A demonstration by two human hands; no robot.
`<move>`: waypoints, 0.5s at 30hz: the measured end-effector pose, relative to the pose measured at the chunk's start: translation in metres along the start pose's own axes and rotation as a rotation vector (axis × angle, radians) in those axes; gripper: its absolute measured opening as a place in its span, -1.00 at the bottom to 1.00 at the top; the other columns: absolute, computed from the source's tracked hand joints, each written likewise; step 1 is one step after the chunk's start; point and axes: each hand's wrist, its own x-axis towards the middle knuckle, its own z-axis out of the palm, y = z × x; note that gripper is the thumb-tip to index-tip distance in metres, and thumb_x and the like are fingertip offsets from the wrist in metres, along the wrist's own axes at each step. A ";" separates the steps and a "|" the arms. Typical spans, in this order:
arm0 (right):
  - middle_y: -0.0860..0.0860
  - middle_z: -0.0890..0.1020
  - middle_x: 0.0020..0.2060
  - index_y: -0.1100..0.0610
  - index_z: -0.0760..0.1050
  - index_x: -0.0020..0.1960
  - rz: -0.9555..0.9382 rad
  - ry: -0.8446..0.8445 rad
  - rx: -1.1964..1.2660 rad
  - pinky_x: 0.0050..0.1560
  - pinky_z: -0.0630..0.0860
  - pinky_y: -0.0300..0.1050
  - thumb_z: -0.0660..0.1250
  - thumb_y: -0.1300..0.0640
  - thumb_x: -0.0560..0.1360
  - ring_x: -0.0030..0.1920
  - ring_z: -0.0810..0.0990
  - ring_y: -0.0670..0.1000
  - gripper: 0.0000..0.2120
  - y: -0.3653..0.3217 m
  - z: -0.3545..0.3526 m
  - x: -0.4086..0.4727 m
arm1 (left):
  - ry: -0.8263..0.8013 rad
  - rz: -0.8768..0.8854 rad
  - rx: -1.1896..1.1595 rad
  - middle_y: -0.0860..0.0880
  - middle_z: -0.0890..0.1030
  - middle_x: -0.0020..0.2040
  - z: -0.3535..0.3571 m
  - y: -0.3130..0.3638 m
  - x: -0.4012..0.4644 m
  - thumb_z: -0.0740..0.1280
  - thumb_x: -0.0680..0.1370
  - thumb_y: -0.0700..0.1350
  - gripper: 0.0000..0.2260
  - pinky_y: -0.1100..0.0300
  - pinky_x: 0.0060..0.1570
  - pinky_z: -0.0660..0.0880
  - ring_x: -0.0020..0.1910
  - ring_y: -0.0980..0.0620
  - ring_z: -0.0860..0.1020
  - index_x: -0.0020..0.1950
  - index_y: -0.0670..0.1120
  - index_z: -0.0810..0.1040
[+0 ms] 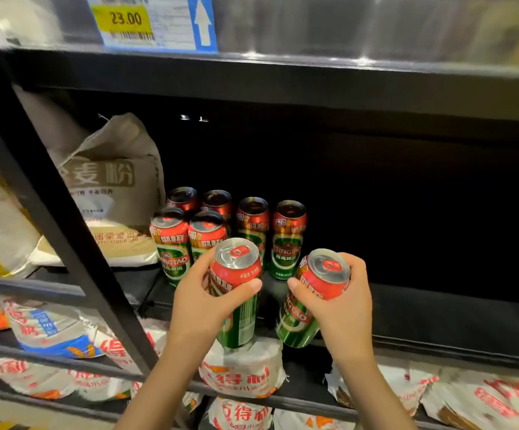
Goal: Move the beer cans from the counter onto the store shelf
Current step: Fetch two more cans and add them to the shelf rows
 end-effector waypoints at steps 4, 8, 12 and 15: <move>-0.16 0.55 -0.01 -0.15 0.35 0.06 0.008 0.047 -0.020 -0.08 0.56 -0.32 0.61 0.02 0.19 0.00 0.57 -0.20 -0.42 0.009 0.020 0.017 | -0.048 0.016 0.010 0.31 0.61 -0.01 -0.002 -0.010 0.025 0.55 0.26 -0.09 -0.52 0.47 -0.11 0.47 -0.01 0.31 0.57 0.11 0.18 0.52; -0.16 0.54 0.00 -0.08 0.36 0.11 0.026 0.074 -0.038 -0.09 0.54 -0.37 0.61 0.02 0.20 0.00 0.58 -0.17 -0.40 0.019 0.030 0.027 | -0.099 0.039 0.026 0.35 0.61 -0.05 0.004 -0.019 0.039 0.55 0.29 -0.21 -0.52 0.48 -0.12 0.47 -0.03 0.32 0.58 0.06 0.20 0.50; -0.14 0.54 0.01 -0.03 0.37 0.14 0.041 0.103 -0.073 -0.11 0.55 -0.32 0.61 0.00 0.19 0.01 0.58 -0.15 -0.38 0.028 0.035 0.033 | -0.139 0.042 0.032 0.37 0.61 -0.08 0.010 -0.027 0.048 0.55 0.28 -0.20 -0.52 0.48 -0.13 0.46 -0.05 0.34 0.58 0.02 0.23 0.50; -0.14 0.54 0.01 -0.05 0.35 0.13 0.055 0.116 -0.102 -0.06 0.57 -0.23 0.60 -0.04 0.18 0.00 0.57 -0.13 -0.37 0.033 0.038 0.036 | -0.167 0.046 0.044 0.36 0.61 -0.06 0.014 -0.030 0.053 0.55 0.29 -0.19 -0.53 0.46 -0.11 0.46 -0.04 0.33 0.58 0.03 0.25 0.50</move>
